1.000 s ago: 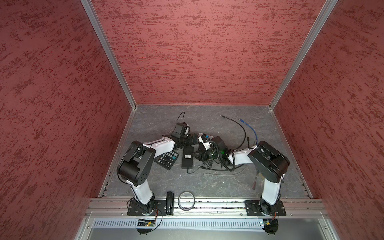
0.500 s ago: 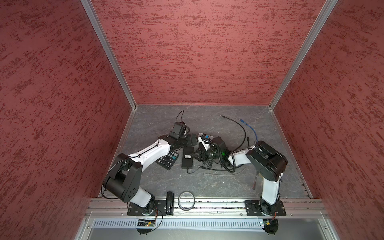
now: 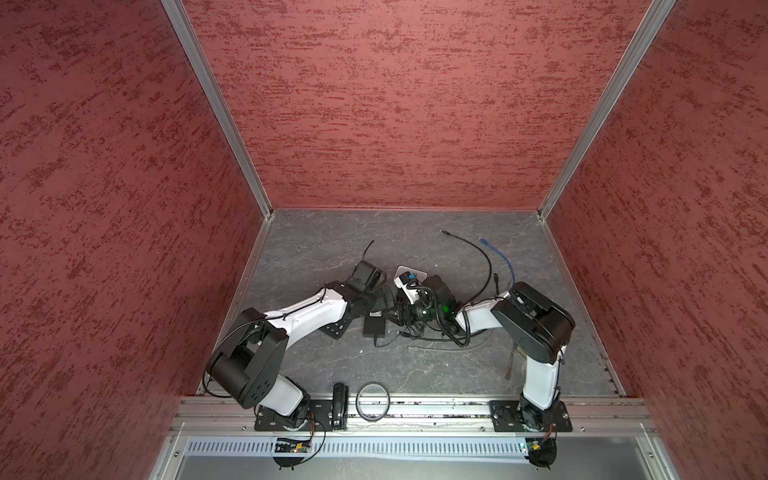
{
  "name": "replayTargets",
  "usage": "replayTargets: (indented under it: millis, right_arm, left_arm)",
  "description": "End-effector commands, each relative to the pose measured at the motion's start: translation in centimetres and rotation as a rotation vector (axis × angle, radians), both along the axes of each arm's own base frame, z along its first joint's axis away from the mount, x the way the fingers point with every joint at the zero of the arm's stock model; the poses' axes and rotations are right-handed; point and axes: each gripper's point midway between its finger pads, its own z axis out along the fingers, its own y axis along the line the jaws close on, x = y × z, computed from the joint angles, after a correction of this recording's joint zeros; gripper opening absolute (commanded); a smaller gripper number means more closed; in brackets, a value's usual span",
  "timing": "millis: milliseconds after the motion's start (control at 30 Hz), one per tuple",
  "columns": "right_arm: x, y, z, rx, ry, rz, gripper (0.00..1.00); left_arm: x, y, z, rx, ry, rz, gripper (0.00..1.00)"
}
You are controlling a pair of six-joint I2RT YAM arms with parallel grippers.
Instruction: Insert the plug into the switch port
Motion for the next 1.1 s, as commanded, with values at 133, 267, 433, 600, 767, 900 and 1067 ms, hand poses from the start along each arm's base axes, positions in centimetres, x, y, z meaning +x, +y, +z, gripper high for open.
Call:
replayTargets:
  millis: [133,267,433,600,767,900,1067]
  right_arm:
    - [-0.4,0.6,1.0,-0.056,-0.018,0.009,0.63]
    - [-0.1,0.3,0.9,-0.084,-0.015,-0.01,0.63]
    - [0.2,0.5,1.2,-0.103,-0.01,-0.01,0.62]
    - [0.5,0.9,1.5,-0.115,-0.003,-0.003,0.59]
    - [-0.1,1.1,0.5,-0.142,0.026,0.008,0.57]
    - [-0.3,1.4,0.0,-0.161,0.04,0.008,0.57]
    - [-0.7,2.3,0.8,-0.137,0.029,0.026,0.57]
  left_arm:
    - [-2.5,3.5,1.1,0.079,-0.013,0.159,0.9]
    - [-3.8,5.2,1.5,0.118,-0.022,0.192,0.83]
    - [-5.4,6.0,0.2,0.123,0.014,0.21,0.73]
    - [-6.5,5.9,-1.5,0.122,0.032,0.204,0.68]
    - [-6.5,5.4,-3.0,0.128,0.05,0.181,0.66]
    - [-6.5,4.9,-3.9,0.134,0.067,0.161,0.65]
    - [-6.7,4.3,-5.1,0.115,0.083,0.144,0.62]
